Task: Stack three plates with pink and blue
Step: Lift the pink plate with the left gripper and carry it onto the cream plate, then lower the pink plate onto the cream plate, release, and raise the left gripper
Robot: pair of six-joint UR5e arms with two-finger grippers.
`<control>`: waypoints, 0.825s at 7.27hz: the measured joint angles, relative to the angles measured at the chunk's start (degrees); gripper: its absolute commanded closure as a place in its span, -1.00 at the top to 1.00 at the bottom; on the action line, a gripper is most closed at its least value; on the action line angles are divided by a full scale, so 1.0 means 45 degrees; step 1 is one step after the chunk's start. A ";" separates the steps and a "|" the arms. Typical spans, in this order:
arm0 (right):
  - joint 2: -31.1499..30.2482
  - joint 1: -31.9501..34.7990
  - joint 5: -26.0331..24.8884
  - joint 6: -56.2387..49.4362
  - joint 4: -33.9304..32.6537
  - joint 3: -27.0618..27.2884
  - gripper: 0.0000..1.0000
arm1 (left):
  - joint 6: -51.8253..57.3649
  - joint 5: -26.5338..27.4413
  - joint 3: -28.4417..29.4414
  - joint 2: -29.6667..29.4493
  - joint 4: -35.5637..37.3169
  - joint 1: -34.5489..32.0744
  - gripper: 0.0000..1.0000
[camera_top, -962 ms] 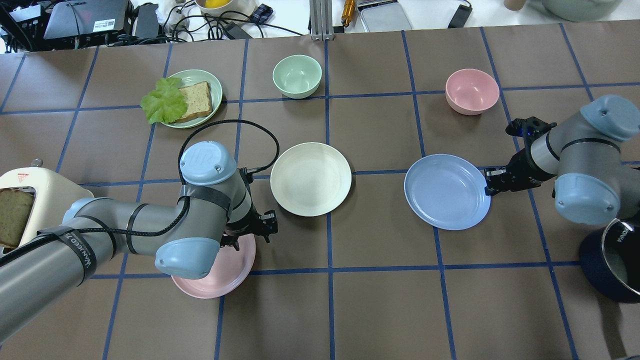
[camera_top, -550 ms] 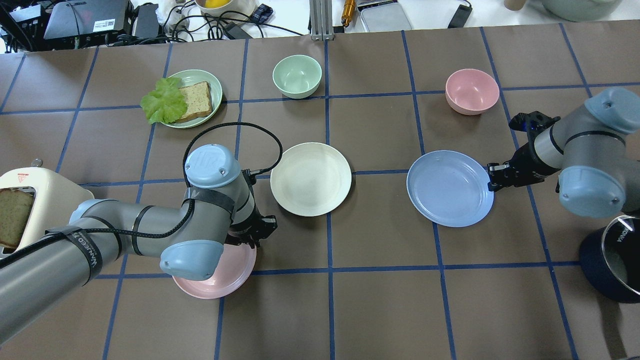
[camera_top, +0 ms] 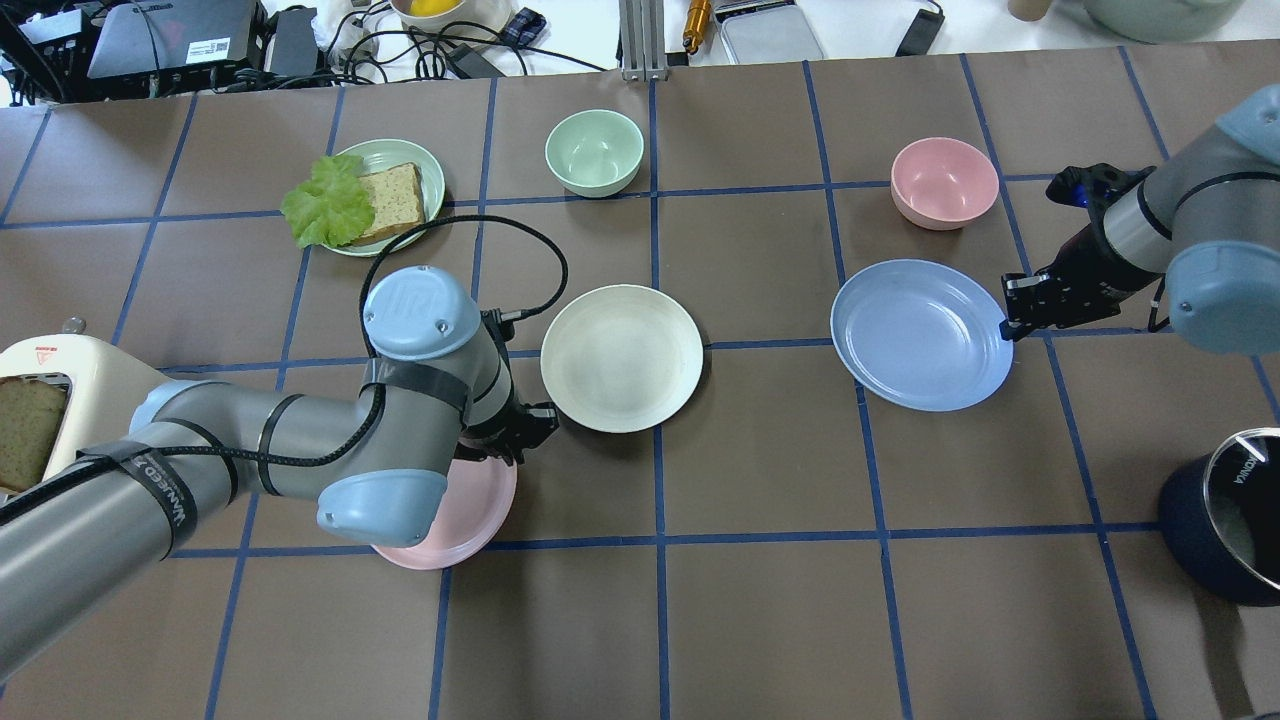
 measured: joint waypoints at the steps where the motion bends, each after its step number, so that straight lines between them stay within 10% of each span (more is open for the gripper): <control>1: -0.0016 0.0001 -0.0046 0.0000 0.0058 -0.0095 -1.00 | -0.0054 0.0040 0.1697 -0.0250 -0.1545 -0.0199 -1.00; 6: 0.0036 0.0033 -0.0087 -0.0009 0.0387 -0.0572 -1.00 | -0.1826 0.0083 0.7913 -0.3592 -0.4322 -0.2085 -1.00</control>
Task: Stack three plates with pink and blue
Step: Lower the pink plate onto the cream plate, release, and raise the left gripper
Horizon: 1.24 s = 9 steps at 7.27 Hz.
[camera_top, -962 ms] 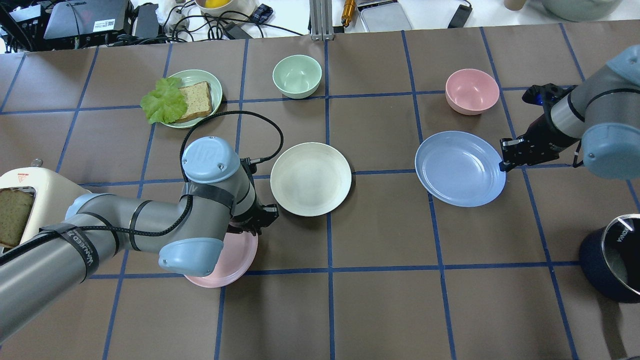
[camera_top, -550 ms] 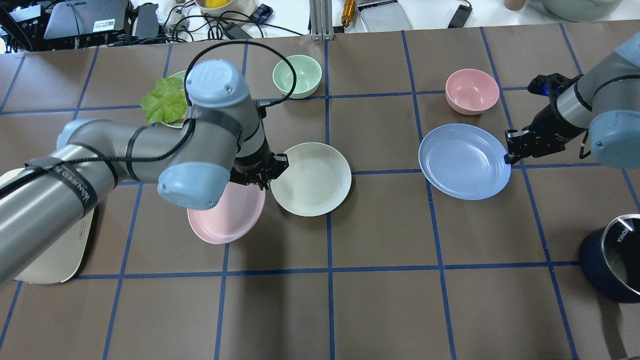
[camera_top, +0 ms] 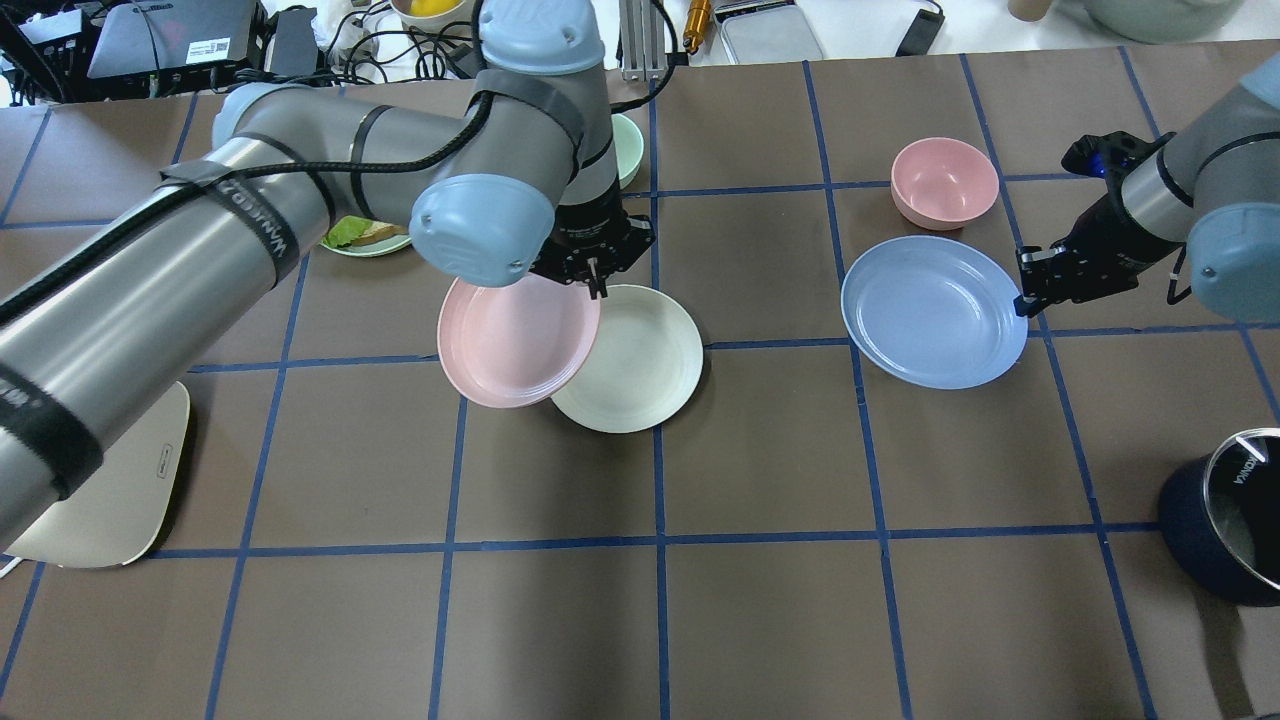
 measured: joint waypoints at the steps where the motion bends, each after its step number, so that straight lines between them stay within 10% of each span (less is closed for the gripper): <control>1: 0.0054 0.0001 0.0005 0.0003 0.0013 -0.0014 -1.00 | -0.0255 0.0088 0.0509 -0.0688 0.0039 -0.0471 -1.00; 3: 0.0085 -0.0001 -0.0002 0.0007 0.0012 -0.0030 -1.00 | -0.0611 0.0223 0.0817 -0.1608 0.0263 -0.1009 -1.00; 4: 0.0090 -0.0002 -0.0003 0.0008 0.0011 -0.0033 -1.00 | -0.0664 0.0334 0.0851 -0.1762 0.0291 -0.1194 0.65; 5: 0.0091 0.0000 -0.0008 0.0018 0.0011 -0.0033 -1.00 | -0.0676 0.0523 0.0885 -0.1818 0.0304 -0.1325 1.00; 9: 0.0014 0.0249 0.0001 0.0477 -0.0004 -0.0044 -1.00 | 0.0097 0.0579 0.0951 -0.1314 0.0219 -0.0866 1.00</control>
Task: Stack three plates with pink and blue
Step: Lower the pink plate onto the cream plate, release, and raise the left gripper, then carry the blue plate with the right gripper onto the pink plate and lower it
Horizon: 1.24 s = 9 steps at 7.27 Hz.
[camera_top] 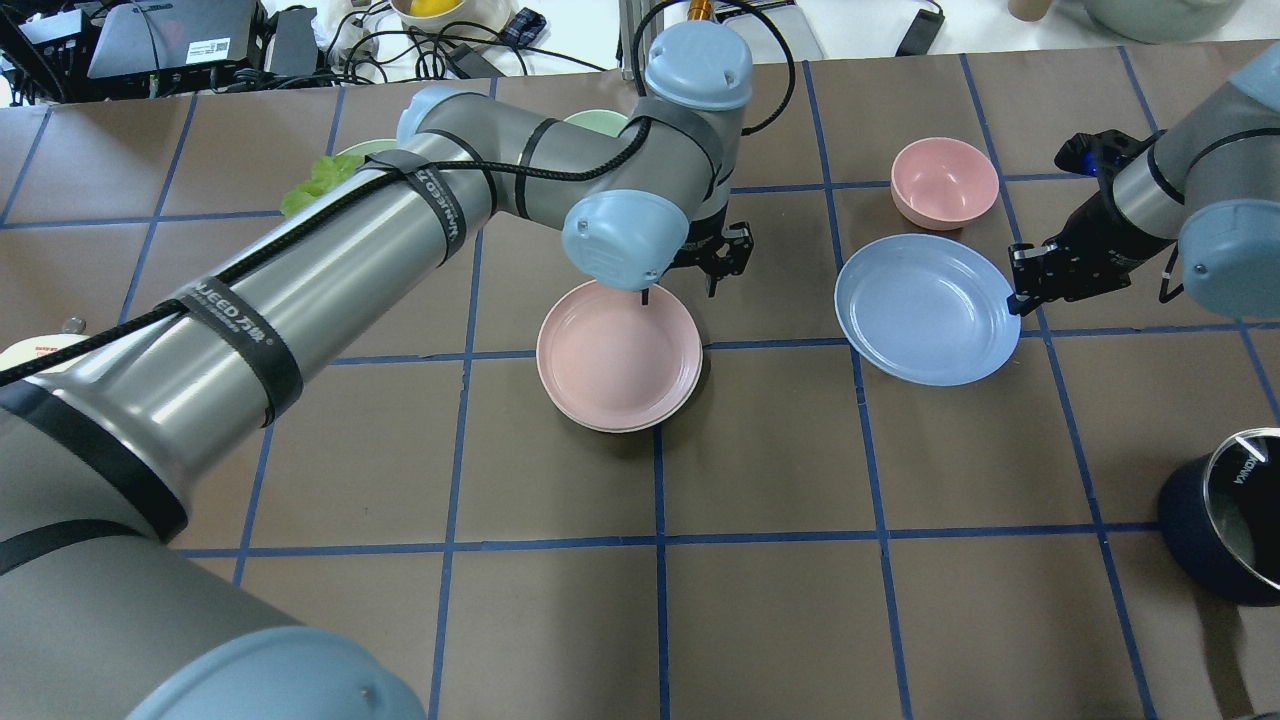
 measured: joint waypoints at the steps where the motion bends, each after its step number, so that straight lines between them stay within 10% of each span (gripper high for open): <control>1: -0.0035 0.0198 0.0001 0.0362 -0.0012 0.0015 -1.00 | 0.0684 -0.0118 0.0043 0.0409 -0.0204 0.0518 1.00; 9: 0.0399 0.6251 -0.0859 0.8555 -0.2267 0.0040 -1.00 | 0.4552 -0.1215 -0.0145 0.4177 -0.3178 0.3940 1.00</control>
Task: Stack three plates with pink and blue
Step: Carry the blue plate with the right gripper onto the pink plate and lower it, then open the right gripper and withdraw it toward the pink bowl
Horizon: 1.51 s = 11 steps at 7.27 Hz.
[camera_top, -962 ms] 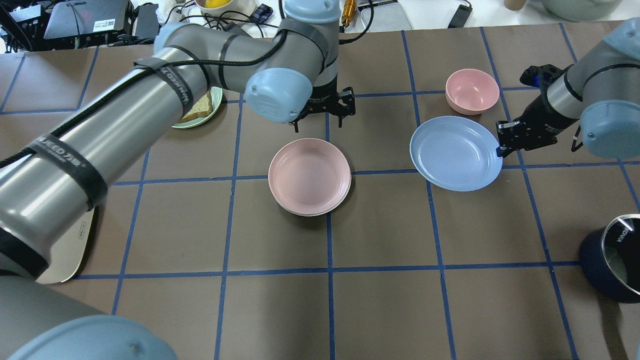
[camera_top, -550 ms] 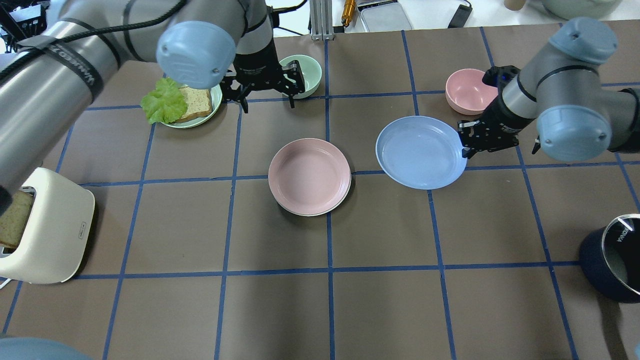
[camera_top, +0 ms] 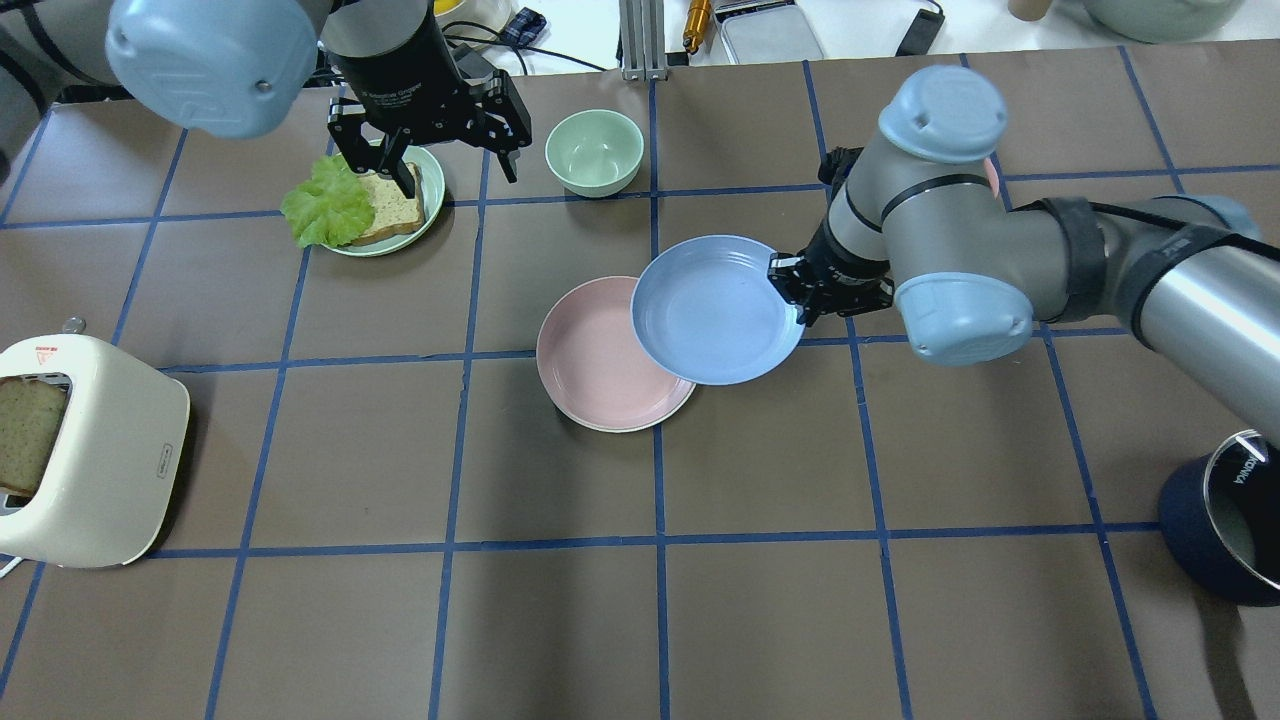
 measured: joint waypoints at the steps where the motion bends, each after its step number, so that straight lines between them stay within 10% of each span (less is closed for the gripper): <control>1: 0.0239 0.0565 -0.0160 0.0756 -0.0445 -0.0001 -1.00 | 0.0254 0.0015 -0.0085 0.0392 -0.0142 -0.0002 1.00; 6: 0.0689 0.1833 -0.0546 0.2659 -0.1141 0.0091 -1.00 | 0.1644 0.0325 -0.2512 0.2729 -0.1148 0.0631 1.00; 7: 0.0738 0.1947 -0.0527 0.2909 -0.1149 0.0091 -0.72 | 0.1817 0.0542 -0.2806 0.2983 -0.1050 0.0774 1.00; 8: 0.0854 0.2063 -0.0532 0.3106 -0.1228 0.0089 0.51 | 0.1828 0.0706 -0.2968 0.3109 -0.0824 0.0835 1.00; 9: 0.1011 0.2139 -0.0552 0.3233 -0.1386 0.0087 1.00 | 0.1839 0.0785 -0.3124 0.3171 -0.0495 0.0850 1.00; 11: 0.1249 0.2044 -0.0530 0.2988 -0.1469 -0.0202 1.00 | 0.1882 0.0831 -0.3413 0.3319 -0.0217 0.0867 1.00</control>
